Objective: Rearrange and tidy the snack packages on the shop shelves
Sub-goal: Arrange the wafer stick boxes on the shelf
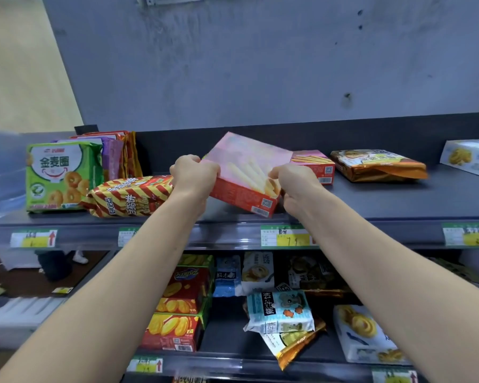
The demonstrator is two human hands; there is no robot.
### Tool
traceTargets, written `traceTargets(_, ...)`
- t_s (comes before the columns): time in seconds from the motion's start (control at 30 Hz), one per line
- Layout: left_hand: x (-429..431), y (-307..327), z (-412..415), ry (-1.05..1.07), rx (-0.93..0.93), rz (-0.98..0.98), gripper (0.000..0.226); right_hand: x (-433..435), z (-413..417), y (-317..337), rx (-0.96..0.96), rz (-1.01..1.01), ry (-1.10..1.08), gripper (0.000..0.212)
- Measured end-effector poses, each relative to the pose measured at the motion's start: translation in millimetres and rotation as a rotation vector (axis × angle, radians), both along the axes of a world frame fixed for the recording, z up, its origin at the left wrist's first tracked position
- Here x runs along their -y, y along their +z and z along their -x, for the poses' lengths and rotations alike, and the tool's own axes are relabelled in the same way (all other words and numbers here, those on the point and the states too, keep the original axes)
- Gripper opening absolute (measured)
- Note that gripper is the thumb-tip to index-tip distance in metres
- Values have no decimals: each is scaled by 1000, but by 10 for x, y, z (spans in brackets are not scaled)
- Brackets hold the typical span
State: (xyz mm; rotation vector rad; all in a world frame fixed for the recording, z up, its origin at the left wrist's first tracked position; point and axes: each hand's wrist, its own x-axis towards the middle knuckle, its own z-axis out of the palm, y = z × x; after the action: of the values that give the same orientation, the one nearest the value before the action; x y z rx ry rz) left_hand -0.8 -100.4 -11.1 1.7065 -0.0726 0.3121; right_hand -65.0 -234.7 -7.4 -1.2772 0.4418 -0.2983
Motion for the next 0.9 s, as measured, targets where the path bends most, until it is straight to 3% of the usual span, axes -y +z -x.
traceTargets(0.23, 48, -108, 604, -50, 27, 110, 16, 147, 332, -80, 263, -26, 72, 57)
traceTargets(0.4, 157, -215, 1043, -8, -9, 121, 45, 242, 848, -107, 414, -113, 165, 60)
traceTargets(0.57, 327, -388, 1503, 15, 0, 139, 29, 425, 1215, -290, 343, 145, 119, 44)
traceTargets(0.9, 834, -1190, 2294, 41, -99, -123, 29, 1021, 2062, -1207, 230, 188, 33, 31)
